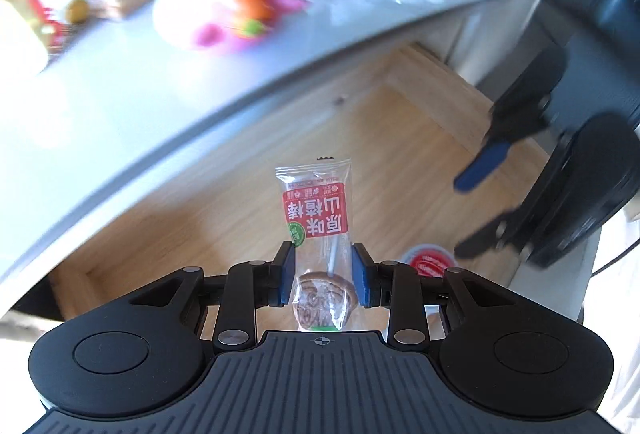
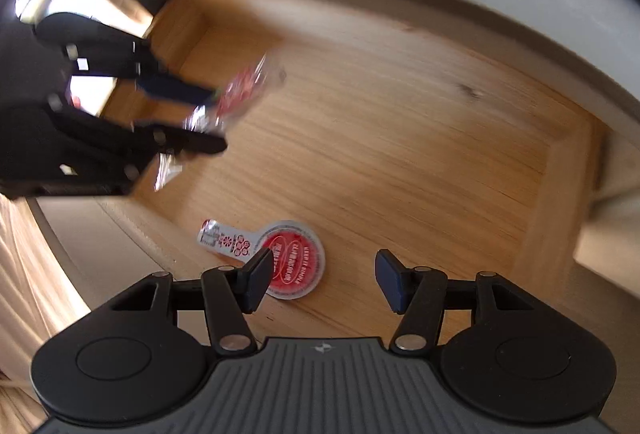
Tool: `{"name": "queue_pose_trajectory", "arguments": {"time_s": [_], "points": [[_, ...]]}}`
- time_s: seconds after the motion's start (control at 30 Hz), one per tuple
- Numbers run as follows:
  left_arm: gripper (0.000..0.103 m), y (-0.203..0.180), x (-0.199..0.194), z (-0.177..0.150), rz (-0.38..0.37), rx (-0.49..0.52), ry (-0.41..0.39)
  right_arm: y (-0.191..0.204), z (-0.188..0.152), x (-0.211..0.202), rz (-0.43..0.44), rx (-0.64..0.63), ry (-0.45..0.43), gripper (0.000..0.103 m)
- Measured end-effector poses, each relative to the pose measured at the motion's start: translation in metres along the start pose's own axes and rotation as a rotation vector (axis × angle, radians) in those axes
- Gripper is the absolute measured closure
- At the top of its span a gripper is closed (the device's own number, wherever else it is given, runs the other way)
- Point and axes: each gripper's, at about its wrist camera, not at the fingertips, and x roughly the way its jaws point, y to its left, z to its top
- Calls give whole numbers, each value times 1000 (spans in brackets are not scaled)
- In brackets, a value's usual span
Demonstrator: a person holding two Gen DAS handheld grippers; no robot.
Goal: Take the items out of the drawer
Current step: 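Lift the lollipop packet with the left tool while the right tool reaches the red-lidded cup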
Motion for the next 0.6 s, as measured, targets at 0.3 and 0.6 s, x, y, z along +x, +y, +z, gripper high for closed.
{"name": "queue_pose_trajectory", "arguments": {"time_s": [0.3,0.6], "points": [[69,18,-16,-15,14,-63,-14,23,25,48,39,-116,212,46],[69,17,-7,-16,19,-77,-13,47,31,65,2,-255,306,46]]}}
